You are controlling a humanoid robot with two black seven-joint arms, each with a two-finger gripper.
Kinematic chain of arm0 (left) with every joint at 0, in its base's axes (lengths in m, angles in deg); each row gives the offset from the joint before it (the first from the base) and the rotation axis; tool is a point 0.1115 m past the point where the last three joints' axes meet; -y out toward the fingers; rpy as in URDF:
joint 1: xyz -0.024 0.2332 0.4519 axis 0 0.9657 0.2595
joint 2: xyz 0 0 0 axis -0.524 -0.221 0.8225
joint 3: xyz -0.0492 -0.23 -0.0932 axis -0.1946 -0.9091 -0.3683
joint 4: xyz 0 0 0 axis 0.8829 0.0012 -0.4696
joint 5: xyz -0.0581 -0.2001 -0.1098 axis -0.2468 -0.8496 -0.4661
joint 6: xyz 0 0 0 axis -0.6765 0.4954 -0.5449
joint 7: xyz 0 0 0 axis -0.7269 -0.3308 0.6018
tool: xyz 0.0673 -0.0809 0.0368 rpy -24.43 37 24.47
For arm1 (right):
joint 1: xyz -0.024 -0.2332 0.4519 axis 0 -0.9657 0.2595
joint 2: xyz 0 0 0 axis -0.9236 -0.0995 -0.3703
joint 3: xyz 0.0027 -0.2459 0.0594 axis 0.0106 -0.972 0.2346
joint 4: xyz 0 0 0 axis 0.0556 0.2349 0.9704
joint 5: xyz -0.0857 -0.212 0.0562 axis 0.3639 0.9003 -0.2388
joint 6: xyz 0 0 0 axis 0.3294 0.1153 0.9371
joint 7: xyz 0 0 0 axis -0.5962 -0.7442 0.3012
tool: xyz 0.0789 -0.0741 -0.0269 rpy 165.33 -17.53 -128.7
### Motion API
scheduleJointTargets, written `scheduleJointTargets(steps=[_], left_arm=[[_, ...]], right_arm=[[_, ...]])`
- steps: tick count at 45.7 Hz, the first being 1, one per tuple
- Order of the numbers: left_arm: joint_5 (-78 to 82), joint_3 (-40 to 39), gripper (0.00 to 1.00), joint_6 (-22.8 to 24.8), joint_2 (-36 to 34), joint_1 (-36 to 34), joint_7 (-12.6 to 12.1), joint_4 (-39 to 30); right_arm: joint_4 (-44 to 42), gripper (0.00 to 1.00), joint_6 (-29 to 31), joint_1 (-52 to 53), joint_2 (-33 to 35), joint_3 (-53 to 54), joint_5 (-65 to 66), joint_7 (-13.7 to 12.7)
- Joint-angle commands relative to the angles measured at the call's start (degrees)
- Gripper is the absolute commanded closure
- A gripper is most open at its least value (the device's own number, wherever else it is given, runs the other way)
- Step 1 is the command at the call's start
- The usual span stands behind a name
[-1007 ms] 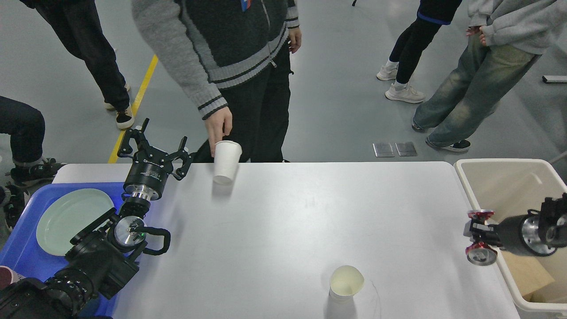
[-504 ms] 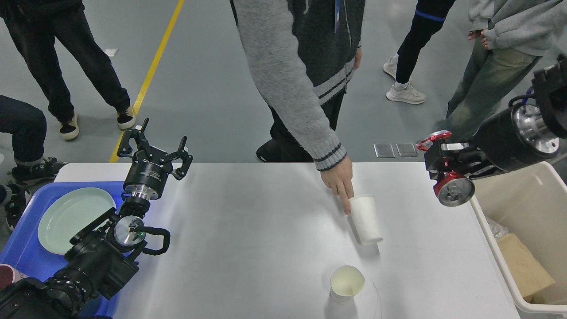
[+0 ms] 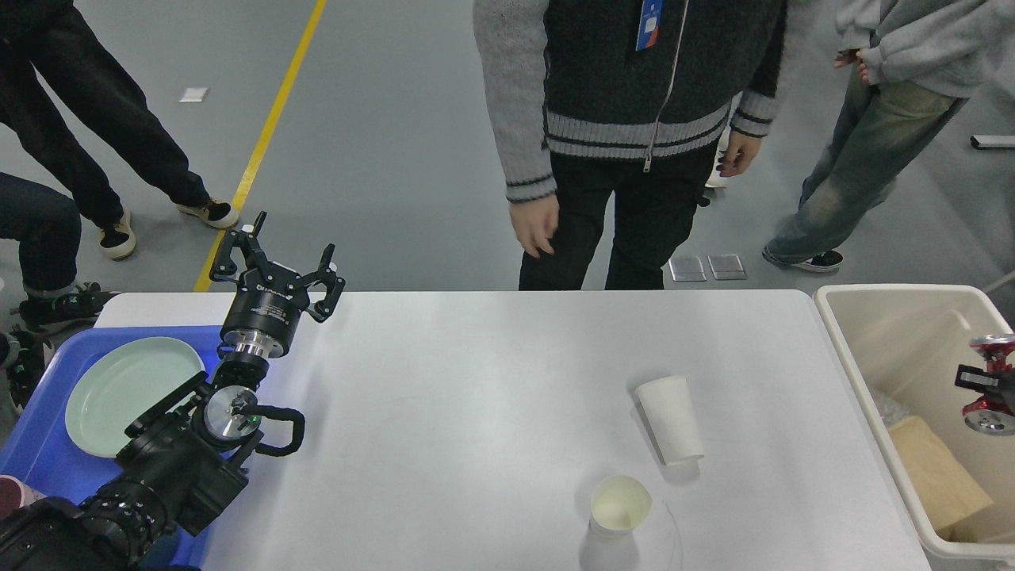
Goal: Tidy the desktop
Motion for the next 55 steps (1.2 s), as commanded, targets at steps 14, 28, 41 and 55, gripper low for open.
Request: scheduleJointTargets(steps=[14,28,41,55], left_arm=[[0.0,0.03,0.03,-0.02,0.0,0.01,0.0,0.0],[0.0,0.03,0.03,-0.02,0.08,0.01,0.0,0.0],[0.0,0.03,0.03,-0.02,0.0,0.01,0.0,0.0],[0.0,0.03,0.03,0.07,0.08,0.01,0.0,0.0]], right_arm=[[-25.51,0.0,0.2,-18.82,-7.78,1.19,-12.86,-1.0],[-25.51,0.0,3.97,-12.68,-7.87,1.28,-12.77,-0.82],[-25.51,0.0,37.87,12.18,-7.26,1.19,-12.33,7.34],[6.26,0.0,50.91,47.68,-8.57,1.19,-7.07,8.76]])
